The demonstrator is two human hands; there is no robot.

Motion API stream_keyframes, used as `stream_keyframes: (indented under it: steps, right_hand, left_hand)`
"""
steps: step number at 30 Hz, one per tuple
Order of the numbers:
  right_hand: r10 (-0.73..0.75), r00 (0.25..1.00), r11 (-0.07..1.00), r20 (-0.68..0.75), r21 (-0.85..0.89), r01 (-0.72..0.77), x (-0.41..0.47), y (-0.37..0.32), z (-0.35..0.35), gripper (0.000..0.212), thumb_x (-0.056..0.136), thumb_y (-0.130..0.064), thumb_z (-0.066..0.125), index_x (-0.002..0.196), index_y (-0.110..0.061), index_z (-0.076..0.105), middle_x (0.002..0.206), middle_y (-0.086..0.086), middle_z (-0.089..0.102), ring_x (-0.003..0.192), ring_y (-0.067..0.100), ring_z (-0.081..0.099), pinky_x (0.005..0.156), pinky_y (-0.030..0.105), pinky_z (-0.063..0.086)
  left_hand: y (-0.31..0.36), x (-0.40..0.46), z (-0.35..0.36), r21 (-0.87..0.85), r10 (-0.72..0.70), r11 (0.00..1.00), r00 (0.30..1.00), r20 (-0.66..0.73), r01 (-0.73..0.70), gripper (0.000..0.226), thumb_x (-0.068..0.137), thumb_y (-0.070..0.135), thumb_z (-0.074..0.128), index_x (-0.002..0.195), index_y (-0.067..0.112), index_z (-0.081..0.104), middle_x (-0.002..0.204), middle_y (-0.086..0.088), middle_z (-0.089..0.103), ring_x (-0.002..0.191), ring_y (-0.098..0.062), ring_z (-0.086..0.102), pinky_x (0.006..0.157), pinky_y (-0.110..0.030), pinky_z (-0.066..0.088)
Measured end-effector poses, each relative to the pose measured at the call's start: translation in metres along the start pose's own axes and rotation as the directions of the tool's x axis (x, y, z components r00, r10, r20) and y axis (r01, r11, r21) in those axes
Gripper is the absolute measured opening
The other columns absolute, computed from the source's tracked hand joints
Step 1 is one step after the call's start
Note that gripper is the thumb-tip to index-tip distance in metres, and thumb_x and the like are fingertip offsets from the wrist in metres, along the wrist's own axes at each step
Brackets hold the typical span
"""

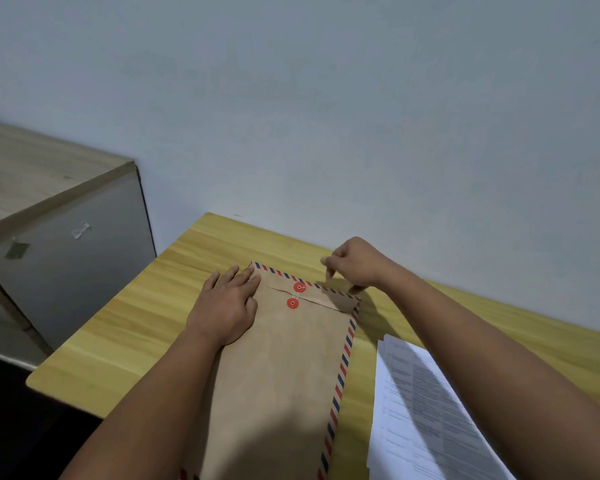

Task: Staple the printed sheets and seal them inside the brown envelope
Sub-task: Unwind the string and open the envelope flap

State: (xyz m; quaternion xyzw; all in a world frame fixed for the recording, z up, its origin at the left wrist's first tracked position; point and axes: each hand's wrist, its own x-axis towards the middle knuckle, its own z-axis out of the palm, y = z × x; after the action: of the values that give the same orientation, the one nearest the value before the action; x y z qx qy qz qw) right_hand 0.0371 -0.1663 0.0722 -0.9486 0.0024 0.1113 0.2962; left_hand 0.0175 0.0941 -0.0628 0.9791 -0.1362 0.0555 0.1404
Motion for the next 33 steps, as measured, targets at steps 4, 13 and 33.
stream_keyframes:
  steps: [4, 13, 33]
  right_hand:
    - [-0.028, 0.986, 0.938, -0.164, 0.336, 0.082, -0.005, -0.003, 0.005, 0.045, 0.108, -0.033, 0.053, 0.074, -0.008, 0.069, 0.074, 0.016, 0.044, 0.064, 0.026, 0.042, 0.055, 0.029, 0.049]
    - [0.018, 0.997, 0.580, 0.075, 0.812, -0.072, 0.003, -0.026, 0.056, 0.041, 0.106, -0.020, 0.045, 0.066, -0.014, 0.043, 0.059, 0.008, 0.058, 0.059, 0.028, 0.060, 0.056, 0.032, 0.036]
    - [-0.322, 0.946, 0.896, 0.043, -0.308, 0.319, 0.014, -0.008, 0.085, 0.020, 0.090, -0.018, 0.061, 0.078, -0.017, 0.077, 0.082, -0.001, 0.074, 0.080, 0.020, 0.067, 0.070, 0.035, 0.056]
  left_hand:
    - [0.001, 0.000, -0.001, -0.003, -0.003, 1.000, 1.000, 0.000, 0.003, 0.067, 0.091, 0.038, 0.020, 0.156, 0.029, 0.035, 0.166, 0.009, 0.024, 0.155, -0.014, 0.015, 0.126, -0.043, 0.008]
    - [0.002, -0.001, -0.003, 0.014, -0.005, 1.000, 1.000, 0.002, 0.005, 0.065, 0.092, 0.038, 0.023, 0.156, 0.029, 0.034, 0.166, 0.009, 0.025, 0.154, -0.014, 0.015, 0.126, -0.042, 0.008]
    - [0.001, 0.000, -0.002, 0.001, -0.001, 1.000, 1.000, 0.008, 0.001, 0.066, 0.092, 0.037, 0.023, 0.156, 0.029, 0.034, 0.167, 0.009, 0.023, 0.155, -0.014, 0.014, 0.126, -0.043, 0.009]
